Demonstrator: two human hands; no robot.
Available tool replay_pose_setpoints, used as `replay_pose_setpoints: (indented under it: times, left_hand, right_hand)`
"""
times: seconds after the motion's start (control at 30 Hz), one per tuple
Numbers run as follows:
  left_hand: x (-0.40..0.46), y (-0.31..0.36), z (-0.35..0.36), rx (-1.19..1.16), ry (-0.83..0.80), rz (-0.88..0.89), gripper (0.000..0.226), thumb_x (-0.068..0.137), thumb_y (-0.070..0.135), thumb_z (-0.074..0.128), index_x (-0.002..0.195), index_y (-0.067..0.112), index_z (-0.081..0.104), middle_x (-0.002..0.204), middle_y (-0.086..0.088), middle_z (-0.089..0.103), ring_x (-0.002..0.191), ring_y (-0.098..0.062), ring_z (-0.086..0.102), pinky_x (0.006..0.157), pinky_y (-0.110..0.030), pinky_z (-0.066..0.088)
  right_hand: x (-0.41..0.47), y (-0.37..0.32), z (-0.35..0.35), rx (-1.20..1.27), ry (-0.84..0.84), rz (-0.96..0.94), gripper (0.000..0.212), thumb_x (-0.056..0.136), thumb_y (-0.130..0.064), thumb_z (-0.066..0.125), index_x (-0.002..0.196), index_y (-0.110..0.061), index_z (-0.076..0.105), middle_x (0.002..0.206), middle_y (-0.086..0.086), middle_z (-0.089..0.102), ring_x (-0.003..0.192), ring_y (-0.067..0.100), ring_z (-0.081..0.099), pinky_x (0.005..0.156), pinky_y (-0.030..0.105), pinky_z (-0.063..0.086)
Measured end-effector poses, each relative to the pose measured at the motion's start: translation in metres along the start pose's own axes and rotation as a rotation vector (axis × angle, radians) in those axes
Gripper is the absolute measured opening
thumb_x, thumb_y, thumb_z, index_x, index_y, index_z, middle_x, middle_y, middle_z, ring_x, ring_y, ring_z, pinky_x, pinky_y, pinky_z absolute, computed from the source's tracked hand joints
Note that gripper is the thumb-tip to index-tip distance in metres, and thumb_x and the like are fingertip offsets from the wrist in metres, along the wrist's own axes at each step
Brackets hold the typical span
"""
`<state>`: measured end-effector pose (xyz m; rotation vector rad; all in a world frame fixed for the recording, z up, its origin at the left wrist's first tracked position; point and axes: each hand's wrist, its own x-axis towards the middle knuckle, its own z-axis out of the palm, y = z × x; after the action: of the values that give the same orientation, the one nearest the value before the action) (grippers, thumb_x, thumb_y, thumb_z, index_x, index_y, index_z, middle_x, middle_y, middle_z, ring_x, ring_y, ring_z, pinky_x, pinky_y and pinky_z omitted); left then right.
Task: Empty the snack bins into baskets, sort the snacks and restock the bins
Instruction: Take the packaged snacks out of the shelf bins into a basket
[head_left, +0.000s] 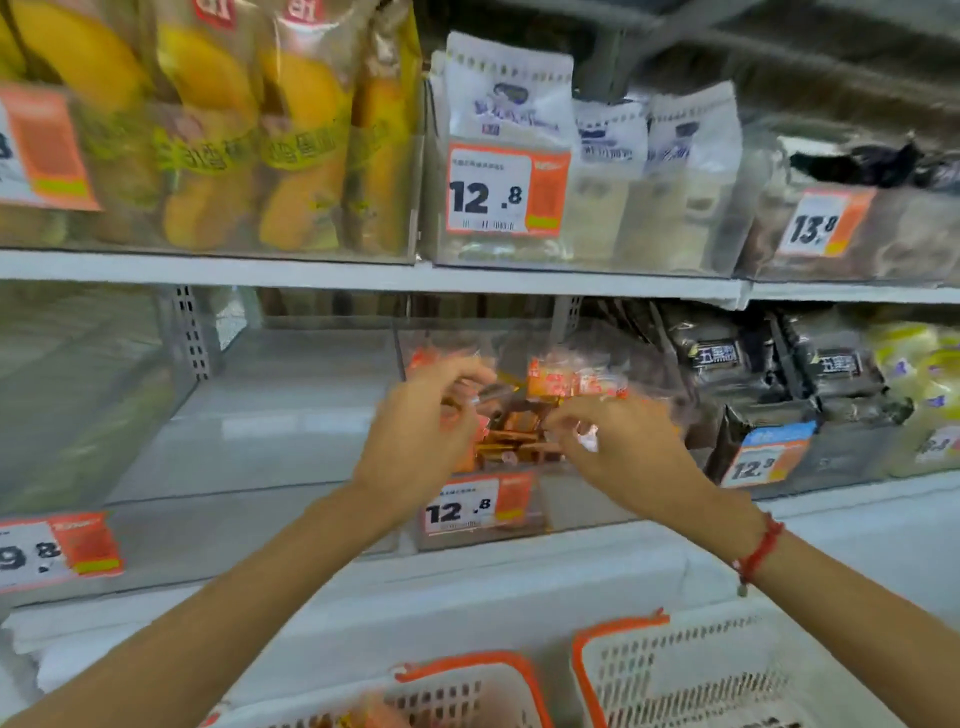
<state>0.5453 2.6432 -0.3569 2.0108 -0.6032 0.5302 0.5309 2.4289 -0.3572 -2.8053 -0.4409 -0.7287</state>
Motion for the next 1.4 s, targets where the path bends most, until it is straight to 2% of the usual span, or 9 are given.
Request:
replay_pose_setpoints:
  times: [0.13,0.3,0.5,0.7,0.83,0.97,1.17,1.3,1.4]
  left_hand:
    - [0.053,-0.024,0.034,0.194,-0.088,0.015,0.038,0.092,0.003,0.058,0.123,0.025,0.058,0.123,0.008,0.063,0.108,-0.005,0.059,0.091,-0.029,0.052]
    - [0.105,-0.064,0.06,0.633,-0.265,-0.019,0.053,0.086,0.053,0.063,0.131,0.026,0.051,0.139,0.001,0.043,0.131,-0.022,0.039,0.105,-0.037,0.039]
    - [0.126,-0.073,0.077,0.867,-0.329,-0.284,0.106,0.081,0.063,0.063,0.151,0.006,0.007,0.158,-0.016,0.015,0.146,-0.036,0.013,0.12,-0.045,0.014]
    - [0.134,-0.083,0.085,1.064,-0.398,-0.348,0.094,0.078,0.066,0.065,0.144,0.008,0.034,0.145,-0.016,0.032,0.134,-0.035,0.028,0.11,-0.043,0.031]
    - [0.127,-0.081,0.082,1.036,-0.442,-0.381,0.076,0.081,0.05,0.07,0.14,0.014,0.038,0.145,-0.017,0.03,0.135,-0.037,0.024,0.109,-0.046,0.031]
    - [0.109,-0.059,0.077,1.004,-0.428,-0.214,0.041,0.094,0.03,0.062,0.129,0.014,0.048,0.124,-0.012,0.058,0.114,-0.03,0.055,0.083,-0.037,0.045]
    - [0.084,-0.033,0.061,1.234,-0.393,0.08,0.028,0.099,0.031,0.054,0.123,0.017,0.057,0.113,-0.007,0.065,0.105,-0.024,0.06,0.073,-0.032,0.037]
    - [0.076,-0.029,0.046,1.15,-0.314,0.111,0.033,0.099,0.034,0.053,0.13,0.022,0.051,0.118,-0.006,0.064,0.106,-0.025,0.061,0.075,-0.033,0.043]
    - [0.065,-0.023,0.03,0.96,-0.227,0.102,0.041,0.101,0.036,0.048,0.14,0.024,0.04,0.131,-0.004,0.059,0.114,-0.027,0.058,0.084,-0.038,0.048]
  right_hand:
    - [0.051,0.061,0.017,-0.176,-0.169,0.151,0.037,0.088,-0.024,0.059,0.125,-0.023,0.055,0.12,0.007,0.059,0.117,0.029,0.053,0.088,0.04,0.049]
    - [0.105,0.087,0.047,-0.288,-0.432,0.12,0.082,0.087,-0.034,0.067,0.152,-0.02,0.019,0.154,0.011,0.028,0.14,0.033,0.027,0.111,0.05,0.027]
    - [0.139,0.083,0.053,-0.437,-0.673,0.166,0.124,0.072,-0.042,0.081,0.154,-0.018,-0.01,0.162,0.008,-0.002,0.148,0.035,0.0,0.116,0.057,0.01]
    - [0.136,0.084,0.058,-0.556,-0.587,0.057,0.107,0.059,-0.059,0.082,0.141,-0.007,0.038,0.145,0.012,0.034,0.133,0.03,0.028,0.106,0.046,0.034]
    - [0.121,0.086,0.051,-0.391,-0.645,0.119,0.125,0.057,-0.049,0.088,0.151,-0.013,0.013,0.149,0.014,0.028,0.139,0.034,0.02,0.107,0.051,0.036]
    - [0.107,0.075,0.045,-0.443,-0.72,0.082,0.117,0.066,-0.049,0.084,0.153,-0.026,0.009,0.146,0.013,0.039,0.137,0.034,0.031,0.108,0.046,0.032]
    - [0.08,0.077,0.051,-0.566,-0.361,-0.068,0.068,0.089,-0.052,0.058,0.142,-0.02,0.031,0.119,0.01,0.063,0.115,0.029,0.055,0.102,0.041,0.033]
    - [0.067,0.082,0.033,-0.445,-0.188,-0.039,0.053,0.094,-0.05,0.051,0.137,-0.021,0.037,0.109,0.007,0.069,0.107,0.03,0.06,0.097,0.039,0.035]
    - [0.05,0.078,0.024,-0.233,-0.005,0.013,0.048,0.094,-0.049,0.052,0.129,-0.018,0.041,0.093,0.005,0.068,0.089,0.033,0.063,0.069,0.035,0.04]
